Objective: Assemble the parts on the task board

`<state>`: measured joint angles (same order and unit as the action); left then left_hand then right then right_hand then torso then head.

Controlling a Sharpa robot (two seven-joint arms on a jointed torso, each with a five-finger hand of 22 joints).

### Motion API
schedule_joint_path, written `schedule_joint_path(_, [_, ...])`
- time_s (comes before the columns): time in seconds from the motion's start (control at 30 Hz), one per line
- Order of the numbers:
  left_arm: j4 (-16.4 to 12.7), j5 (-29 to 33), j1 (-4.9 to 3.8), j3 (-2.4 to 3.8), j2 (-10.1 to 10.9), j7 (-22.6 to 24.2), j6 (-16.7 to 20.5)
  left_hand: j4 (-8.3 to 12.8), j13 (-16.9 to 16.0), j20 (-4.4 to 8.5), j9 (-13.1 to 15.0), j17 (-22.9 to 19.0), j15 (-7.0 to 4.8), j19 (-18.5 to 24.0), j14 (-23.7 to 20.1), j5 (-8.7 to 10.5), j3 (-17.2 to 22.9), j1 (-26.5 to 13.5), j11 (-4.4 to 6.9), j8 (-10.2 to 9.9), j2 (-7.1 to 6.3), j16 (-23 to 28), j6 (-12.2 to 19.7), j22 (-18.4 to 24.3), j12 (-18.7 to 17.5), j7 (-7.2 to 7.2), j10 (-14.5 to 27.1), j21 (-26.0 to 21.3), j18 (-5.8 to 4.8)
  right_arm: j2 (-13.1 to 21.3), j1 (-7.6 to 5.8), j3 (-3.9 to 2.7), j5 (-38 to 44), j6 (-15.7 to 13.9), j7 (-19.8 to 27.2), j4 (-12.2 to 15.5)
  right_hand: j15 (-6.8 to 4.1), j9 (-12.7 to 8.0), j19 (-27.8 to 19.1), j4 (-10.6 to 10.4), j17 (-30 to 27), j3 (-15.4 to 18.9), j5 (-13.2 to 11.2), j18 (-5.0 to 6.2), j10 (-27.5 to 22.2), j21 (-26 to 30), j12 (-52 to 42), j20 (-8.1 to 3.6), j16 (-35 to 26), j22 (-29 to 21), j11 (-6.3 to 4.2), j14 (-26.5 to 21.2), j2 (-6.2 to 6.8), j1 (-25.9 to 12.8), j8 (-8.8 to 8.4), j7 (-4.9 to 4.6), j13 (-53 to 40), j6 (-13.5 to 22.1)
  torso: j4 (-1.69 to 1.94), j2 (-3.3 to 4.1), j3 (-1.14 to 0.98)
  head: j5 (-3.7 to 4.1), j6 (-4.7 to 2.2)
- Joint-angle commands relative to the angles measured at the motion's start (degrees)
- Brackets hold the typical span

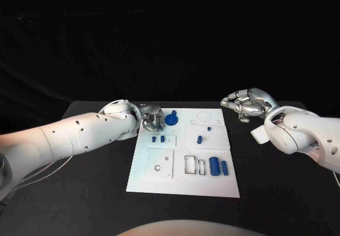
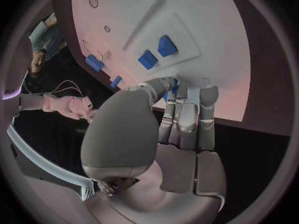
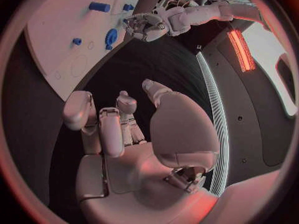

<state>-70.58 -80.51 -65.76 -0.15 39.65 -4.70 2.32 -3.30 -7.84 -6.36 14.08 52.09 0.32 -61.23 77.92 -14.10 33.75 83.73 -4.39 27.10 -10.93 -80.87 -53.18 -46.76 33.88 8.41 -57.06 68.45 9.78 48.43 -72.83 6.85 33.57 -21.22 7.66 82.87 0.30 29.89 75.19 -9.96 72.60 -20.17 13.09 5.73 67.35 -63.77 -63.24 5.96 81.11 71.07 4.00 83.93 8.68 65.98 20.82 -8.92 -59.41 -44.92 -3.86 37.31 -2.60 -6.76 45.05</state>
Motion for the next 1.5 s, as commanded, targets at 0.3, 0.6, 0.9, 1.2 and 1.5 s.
schedule_joint_path(0.3, [-0.1, 2.0, 0.32, -0.22, 0.0, 0.4, -1.7, 0.4, -0.1, 0.00, 0.2, -0.4, -0.08, -0.6, 0.3, 0.06, 0.2, -0.3, 0.17, 0.0, 0.34, -0.2, -0.7, -0.2, 0.2, -0.14, -0.7, 0.5, -0.78, -0.1, 0.13, 0.00, 0.5, 0.5, 0.2, -0.1, -0.45, 0.1, -0.3, -0.3, 0.0, 0.1, 0.3, 0.38, -0.3, 0.2, 0.3, -0.02, -0.4, 0.0, 0.07, 1.6, -0.65, 0.1, 0.34, 0.05, 0.0, 0.3, 0.09, 0.05, -0.02, 0.06, 0.00])
schedule_joint_path(0.6, [-0.1, 2.2, 0.32, -0.22, 0.0, 0.3, -1.9, 0.4, -0.1, 0.04, 0.2, -0.6, -0.08, -0.5, 0.2, 0.07, 0.2, -0.3, 0.17, -0.1, 0.31, -0.2, -0.7, 0.0, 0.2, -0.16, -0.7, 0.4, -0.72, -0.1, 0.29, 0.00, 0.5, 0.6, 0.2, -0.2, -0.45, 0.1, -0.3, -0.3, 0.0, 0.1, 0.3, 0.38, -0.3, 0.2, 0.3, -0.02, -0.4, 0.0, 0.07, 1.6, -0.65, 0.1, 0.34, 0.05, 0.0, 0.3, 0.03, 0.02, 0.00, -0.01, 0.12])
schedule_joint_path(0.9, [-0.3, 2.3, 0.33, -0.25, -0.1, 0.2, -1.6, 0.5, -0.2, 0.16, 0.1, -1.1, -0.07, -0.3, 0.0, 0.12, 0.1, -0.9, 0.15, -0.7, 0.03, 0.0, -0.1, 0.2, 0.0, -0.13, -0.7, 0.3, -0.69, -0.1, 0.39, 0.00, 0.5, 0.6, 0.2, -0.2, -0.45, 0.1, -0.3, -0.3, 0.0, 0.1, 0.3, 0.38, -0.3, 0.2, 0.3, -0.02, -0.4, 0.0, 0.07, 1.6, -0.65, 0.1, 0.34, 0.05, 0.0, 0.3, 0.06, 0.05, 0.01, -0.03, 0.17])
schedule_joint_path(1.2, [-0.3, 2.2, 0.34, -0.28, -0.2, -0.3, -1.1, 0.4, -0.2, 0.19, 0.1, -0.7, -0.01, -0.2, 0.1, 0.14, 0.0, -1.3, 0.06, -1.0, -0.05, -0.1, 0.2, 0.4, -0.1, -0.05, -0.6, 0.2, -0.66, -0.2, 0.52, 0.00, 0.4, 0.5, 0.3, -0.3, -0.49, 0.1, -0.2, -0.6, 0.0, 0.3, 0.3, 0.39, -0.2, 0.3, 0.2, -0.06, -0.4, 0.0, 0.03, 1.6, -0.76, 0.4, 0.53, 0.08, 0.1, 0.3, -0.05, 0.01, -0.01, -0.09, 0.33])
schedule_joint_path(1.5, [-0.1, 2.2, 0.34, -0.32, -0.2, -0.6, -1.0, 0.4, -0.3, 0.20, 0.1, -0.9, 0.04, 0.2, 0.0, 0.15, -0.1, -1.5, 0.03, -1.2, -0.19, 0.0, 0.4, 0.9, -0.1, -0.03, -0.5, -0.1, -0.57, -0.2, 0.63, 0.00, 0.4, 0.6, 0.3, -0.3, -0.49, 0.1, -0.2, -0.6, 0.0, 0.3, 0.3, 0.39, -0.2, 0.3, 0.2, -0.06, -0.4, 0.0, 0.03, 1.6, -0.76, 0.4, 0.53, 0.08, 0.1, 0.3, 0.04, 0.01, 0.00, -0.03, 0.41])
